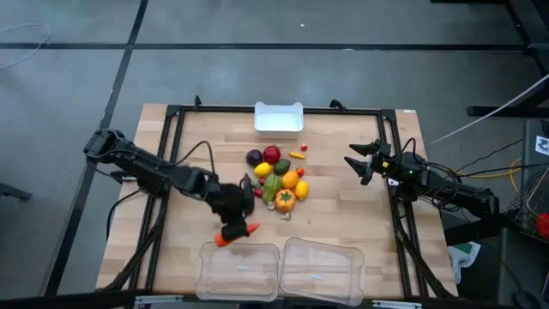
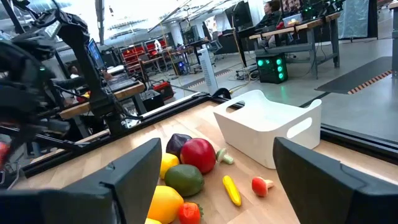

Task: Sort produce into baskets
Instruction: Put the carrot into the left transparent bin

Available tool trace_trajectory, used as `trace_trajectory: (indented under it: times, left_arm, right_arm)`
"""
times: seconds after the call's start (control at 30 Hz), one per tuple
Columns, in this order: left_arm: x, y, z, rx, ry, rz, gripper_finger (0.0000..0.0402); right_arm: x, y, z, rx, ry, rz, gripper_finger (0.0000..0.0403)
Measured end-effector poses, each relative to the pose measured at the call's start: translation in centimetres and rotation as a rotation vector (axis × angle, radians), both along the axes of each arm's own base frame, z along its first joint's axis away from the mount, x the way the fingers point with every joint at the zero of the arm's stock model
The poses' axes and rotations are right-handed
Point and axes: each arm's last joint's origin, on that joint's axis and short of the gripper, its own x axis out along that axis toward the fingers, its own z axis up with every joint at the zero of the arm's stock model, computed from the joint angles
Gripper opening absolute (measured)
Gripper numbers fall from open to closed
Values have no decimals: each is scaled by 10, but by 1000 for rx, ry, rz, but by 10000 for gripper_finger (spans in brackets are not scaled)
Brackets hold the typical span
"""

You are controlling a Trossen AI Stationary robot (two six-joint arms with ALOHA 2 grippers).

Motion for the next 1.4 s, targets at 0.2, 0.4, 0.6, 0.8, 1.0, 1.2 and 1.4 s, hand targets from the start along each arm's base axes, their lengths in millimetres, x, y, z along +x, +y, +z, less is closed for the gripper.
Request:
trace_trajectory:
  times: [0.2, 0.4, 0.6, 0.8, 1.0, 1.2, 1.4]
  left_arm:
    - [-7, -33, 6, 132, -166, -76, 115]
    - [-3, -57, 0, 216, -293, -127, 115]
    - [10, -74, -26, 227, -301, -164, 115]
    - [15, -83, -48, 266, -266, -207, 115]
    - [18, -86, -67, 331, -237, -266, 115]
    - [20, -87, -76, 373, -244, -308, 115]
    - [21, -87, -76, 385, -245, -314, 124]
  right_arm:
    - [0, 0, 0, 0, 0, 0, 305]
    - [0, 0, 0, 0, 0, 0, 305]
    - [0, 0, 0, 1, 3, 4, 305]
    - [0, 0, -1, 3, 9, 5, 305]
    - [0, 0, -1, 3, 10, 5, 305]
    - [0, 0, -1, 4, 11, 5, 305]
    - [0, 0, -1, 4, 12, 5, 305]
